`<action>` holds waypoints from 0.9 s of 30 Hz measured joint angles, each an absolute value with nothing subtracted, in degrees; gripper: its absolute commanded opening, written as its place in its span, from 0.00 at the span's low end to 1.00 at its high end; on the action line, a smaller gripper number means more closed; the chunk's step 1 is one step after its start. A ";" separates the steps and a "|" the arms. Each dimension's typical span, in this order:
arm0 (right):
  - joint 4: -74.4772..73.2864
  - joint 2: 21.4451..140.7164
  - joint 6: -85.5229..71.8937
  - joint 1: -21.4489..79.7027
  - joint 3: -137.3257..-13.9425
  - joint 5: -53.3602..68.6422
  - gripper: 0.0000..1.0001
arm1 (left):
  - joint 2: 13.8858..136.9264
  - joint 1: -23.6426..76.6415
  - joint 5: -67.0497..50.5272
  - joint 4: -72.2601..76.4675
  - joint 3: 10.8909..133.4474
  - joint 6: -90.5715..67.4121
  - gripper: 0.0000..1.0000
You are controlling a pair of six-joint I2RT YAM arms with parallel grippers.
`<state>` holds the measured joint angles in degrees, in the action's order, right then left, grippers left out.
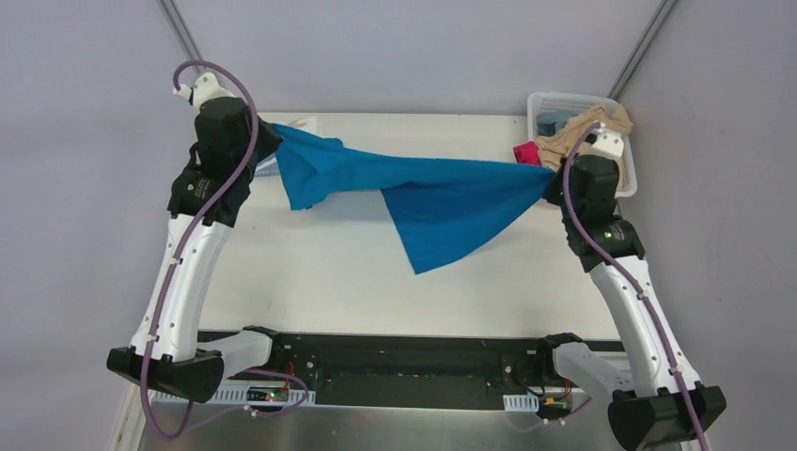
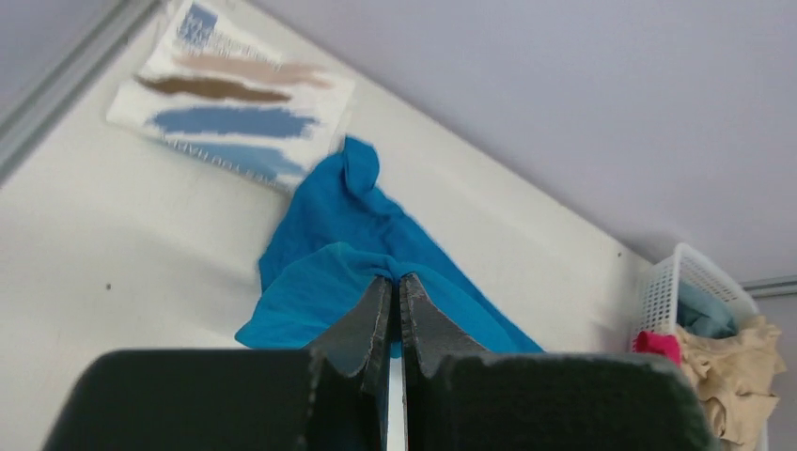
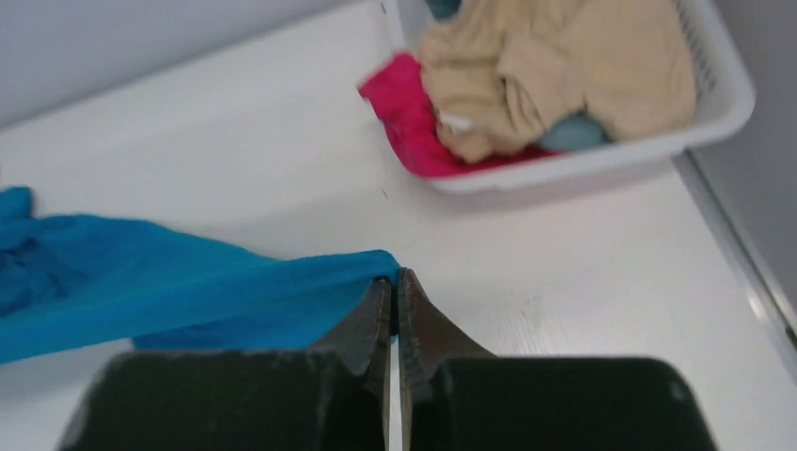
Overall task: Fold and stack the t-shirts
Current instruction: Flatten out the tshirt
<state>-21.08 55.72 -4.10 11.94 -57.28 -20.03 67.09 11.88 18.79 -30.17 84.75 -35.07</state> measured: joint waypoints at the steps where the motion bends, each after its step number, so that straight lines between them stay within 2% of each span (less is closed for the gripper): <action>1: -20.71 55.68 -2.68 11.94 -59.86 -19.64 0.00 | 66.94 11.88 18.70 -30.30 86.46 -34.22 0.00; 12: -24.32 50.22 5.08 11.94 -86.24 -9.58 0.00 | 57.69 11.88 12.99 -31.29 103.81 -27.35 0.00; 17: -28.71 48.47 5.74 11.94 -98.15 -4.75 0.00 | 56.05 11.88 8.93 -31.68 115.63 -24.82 0.00; 22: -32.49 47.37 5.74 11.92 -106.10 0.91 0.00 | 54.89 11.88 5.98 -31.73 123.48 -22.96 0.00; 27: -35.27 47.16 5.58 11.92 -110.04 3.70 0.00 | 53.91 11.86 4.75 -31.86 125.67 -22.00 0.00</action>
<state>-35.27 47.16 5.58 11.92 -110.04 3.70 53.91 11.86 4.75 -31.86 125.67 -22.00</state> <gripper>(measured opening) 0.012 0.008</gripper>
